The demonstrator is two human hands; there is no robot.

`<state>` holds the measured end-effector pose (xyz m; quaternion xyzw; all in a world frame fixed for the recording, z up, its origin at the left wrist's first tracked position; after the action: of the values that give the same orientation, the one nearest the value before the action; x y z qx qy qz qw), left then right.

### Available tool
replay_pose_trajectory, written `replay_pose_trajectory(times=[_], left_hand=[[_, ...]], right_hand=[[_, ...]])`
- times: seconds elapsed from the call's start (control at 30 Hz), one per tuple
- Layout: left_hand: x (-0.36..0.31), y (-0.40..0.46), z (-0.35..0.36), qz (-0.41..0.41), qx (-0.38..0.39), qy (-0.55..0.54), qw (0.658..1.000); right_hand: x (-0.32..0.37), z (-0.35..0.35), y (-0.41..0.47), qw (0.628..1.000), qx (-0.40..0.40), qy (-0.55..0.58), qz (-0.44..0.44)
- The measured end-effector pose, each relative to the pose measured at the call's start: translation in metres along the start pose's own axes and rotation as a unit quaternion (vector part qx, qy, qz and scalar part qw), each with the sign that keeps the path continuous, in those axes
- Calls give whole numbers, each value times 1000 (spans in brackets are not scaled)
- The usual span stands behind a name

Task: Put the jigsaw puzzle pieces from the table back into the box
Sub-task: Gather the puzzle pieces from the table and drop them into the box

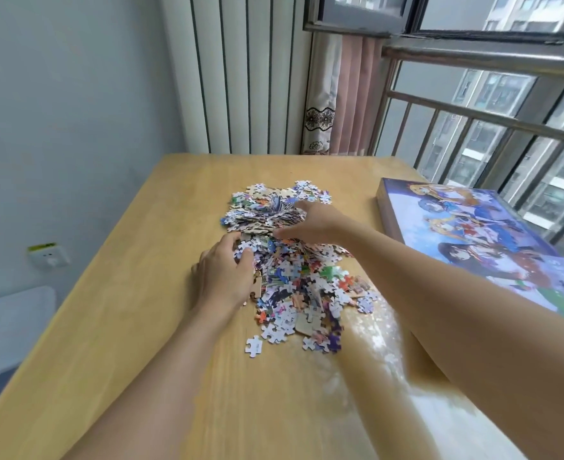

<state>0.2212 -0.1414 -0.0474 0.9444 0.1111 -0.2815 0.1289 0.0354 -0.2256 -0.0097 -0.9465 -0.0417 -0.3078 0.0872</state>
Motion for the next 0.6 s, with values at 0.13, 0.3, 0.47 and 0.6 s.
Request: replay_pose_trajectory(times=[0.13,0.3,0.47,0.6], left_hand=[[2,3,1,-6,-4,-9,1000],[4,1,-1,-14,-6,-28,999],[5,0,-4,-17,-9,-40,999],[4,-1,-5,-13,-9,-40,999]], right_hand=[[8,6,8,996,0,-76,-41],[13,-3,6,995,-5,-81,-64],[12,-15,-1,994,-29,-69,-77],[13,-23,-11,995,-42,-25,-87]])
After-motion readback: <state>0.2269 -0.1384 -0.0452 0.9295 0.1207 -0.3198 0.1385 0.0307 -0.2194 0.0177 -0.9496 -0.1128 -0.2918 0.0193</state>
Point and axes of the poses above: each hand's wrist, its own y-axis towards the middle knuckle, its own z-axis out of the palm, x = y × z, the point moved 9 cm from there along y, towards the middle knuckle, and after that the axes turned 11 degrees about y, right-handed, at the moved point
